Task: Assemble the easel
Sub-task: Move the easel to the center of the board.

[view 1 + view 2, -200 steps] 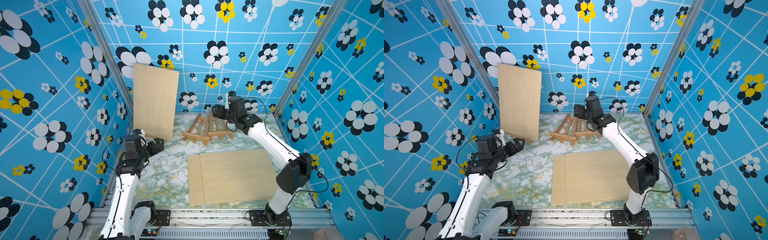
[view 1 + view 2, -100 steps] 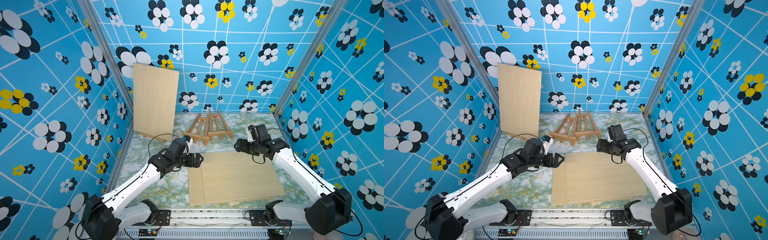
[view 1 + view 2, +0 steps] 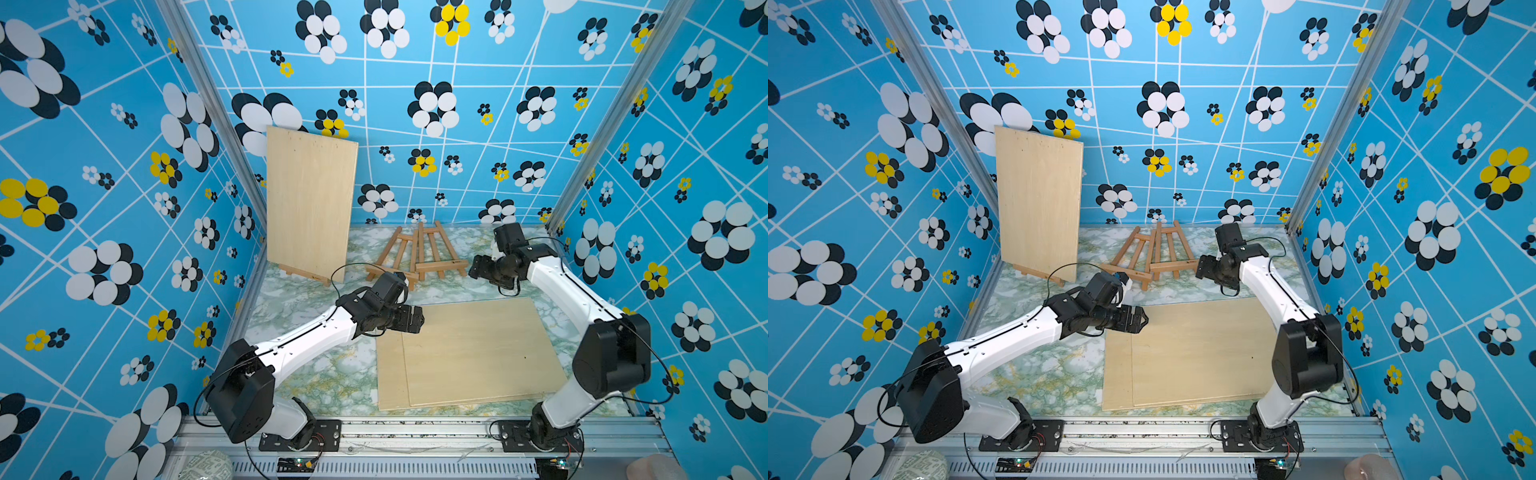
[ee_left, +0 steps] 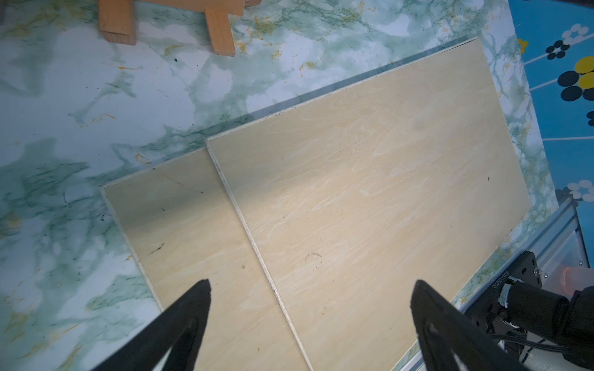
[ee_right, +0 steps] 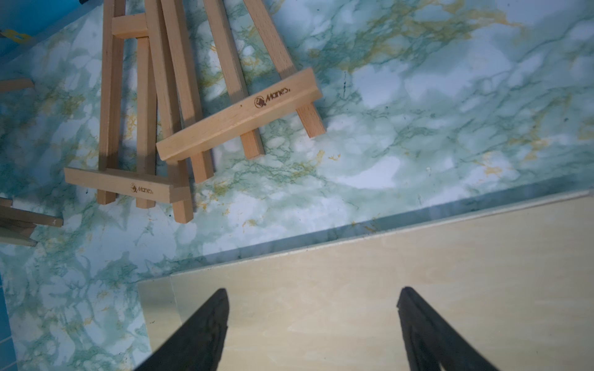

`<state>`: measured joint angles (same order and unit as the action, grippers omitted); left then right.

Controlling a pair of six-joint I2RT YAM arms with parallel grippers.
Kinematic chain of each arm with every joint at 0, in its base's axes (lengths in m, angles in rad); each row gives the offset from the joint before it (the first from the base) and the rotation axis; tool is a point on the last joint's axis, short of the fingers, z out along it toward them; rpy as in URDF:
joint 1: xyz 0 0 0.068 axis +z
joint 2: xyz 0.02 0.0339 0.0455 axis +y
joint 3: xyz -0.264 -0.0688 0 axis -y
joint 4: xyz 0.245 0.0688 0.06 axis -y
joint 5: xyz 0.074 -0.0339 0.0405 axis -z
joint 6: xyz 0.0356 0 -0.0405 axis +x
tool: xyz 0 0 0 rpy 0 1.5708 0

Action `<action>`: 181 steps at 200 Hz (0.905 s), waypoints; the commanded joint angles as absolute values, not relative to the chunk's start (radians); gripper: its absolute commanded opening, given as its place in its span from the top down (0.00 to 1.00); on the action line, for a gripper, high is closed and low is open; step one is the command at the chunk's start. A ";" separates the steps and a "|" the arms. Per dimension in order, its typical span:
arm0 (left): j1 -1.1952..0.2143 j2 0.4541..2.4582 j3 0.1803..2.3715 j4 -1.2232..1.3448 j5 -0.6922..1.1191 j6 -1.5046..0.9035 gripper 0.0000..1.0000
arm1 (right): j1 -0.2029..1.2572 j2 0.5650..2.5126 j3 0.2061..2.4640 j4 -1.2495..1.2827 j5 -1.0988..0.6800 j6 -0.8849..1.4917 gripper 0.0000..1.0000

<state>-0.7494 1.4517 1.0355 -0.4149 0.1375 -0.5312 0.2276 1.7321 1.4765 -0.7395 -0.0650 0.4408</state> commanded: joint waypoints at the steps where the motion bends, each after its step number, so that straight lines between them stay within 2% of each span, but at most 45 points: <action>1: -0.747 1.470 1.064 -0.438 0.126 -0.519 0.01 | 0.227 1.860 1.633 -0.824 -0.088 0.392 0.16; 29: -0.729 1.470 1.051 -0.447 0.139 -0.516 0.01 | 0.227 2.008 1.827 -0.906 -0.126 0.370 0.18; 90: -0.672 1.428 0.955 -0.391 0.181 -0.550 0.01 | 0.227 2.130 1.985 -0.960 -0.084 0.346 0.19; 127: -0.640 1.422 0.887 -0.307 0.252 -0.595 0.01 | 0.235 2.140 1.994 -0.887 -0.221 0.357 0.21; 181: -0.630 1.399 0.852 -0.307 0.248 -0.602 0.01 | 0.248 2.224 2.050 -0.845 -0.326 0.388 0.24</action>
